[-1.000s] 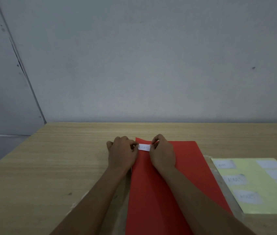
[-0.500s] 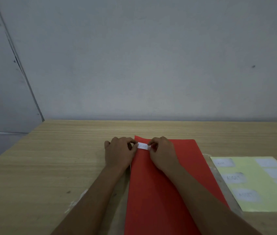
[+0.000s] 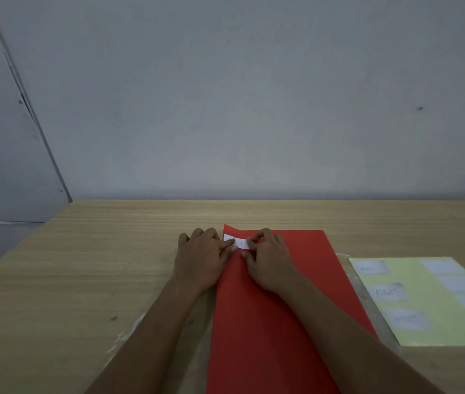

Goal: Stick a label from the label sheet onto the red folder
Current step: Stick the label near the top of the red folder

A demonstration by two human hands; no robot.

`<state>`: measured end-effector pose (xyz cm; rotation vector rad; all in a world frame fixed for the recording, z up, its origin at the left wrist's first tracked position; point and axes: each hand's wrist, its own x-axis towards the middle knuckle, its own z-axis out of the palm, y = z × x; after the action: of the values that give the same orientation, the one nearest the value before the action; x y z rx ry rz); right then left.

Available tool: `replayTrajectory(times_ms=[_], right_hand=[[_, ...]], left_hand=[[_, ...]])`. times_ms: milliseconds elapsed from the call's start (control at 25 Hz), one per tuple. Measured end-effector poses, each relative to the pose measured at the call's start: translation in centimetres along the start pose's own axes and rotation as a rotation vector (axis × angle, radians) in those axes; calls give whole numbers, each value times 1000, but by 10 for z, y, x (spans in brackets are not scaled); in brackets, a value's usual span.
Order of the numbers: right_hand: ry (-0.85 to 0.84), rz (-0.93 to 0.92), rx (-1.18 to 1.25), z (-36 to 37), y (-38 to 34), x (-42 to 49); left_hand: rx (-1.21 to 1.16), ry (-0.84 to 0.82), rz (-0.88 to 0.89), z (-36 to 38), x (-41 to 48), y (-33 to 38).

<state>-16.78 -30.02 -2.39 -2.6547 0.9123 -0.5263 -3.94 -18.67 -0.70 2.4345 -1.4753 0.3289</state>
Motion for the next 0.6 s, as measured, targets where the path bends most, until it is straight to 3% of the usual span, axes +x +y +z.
replayTrajectory(times_ms=[600], right_hand=[[-46, -27, -24, 1, 4, 0]], left_hand=[[99, 6, -22, -1, 3, 2]])
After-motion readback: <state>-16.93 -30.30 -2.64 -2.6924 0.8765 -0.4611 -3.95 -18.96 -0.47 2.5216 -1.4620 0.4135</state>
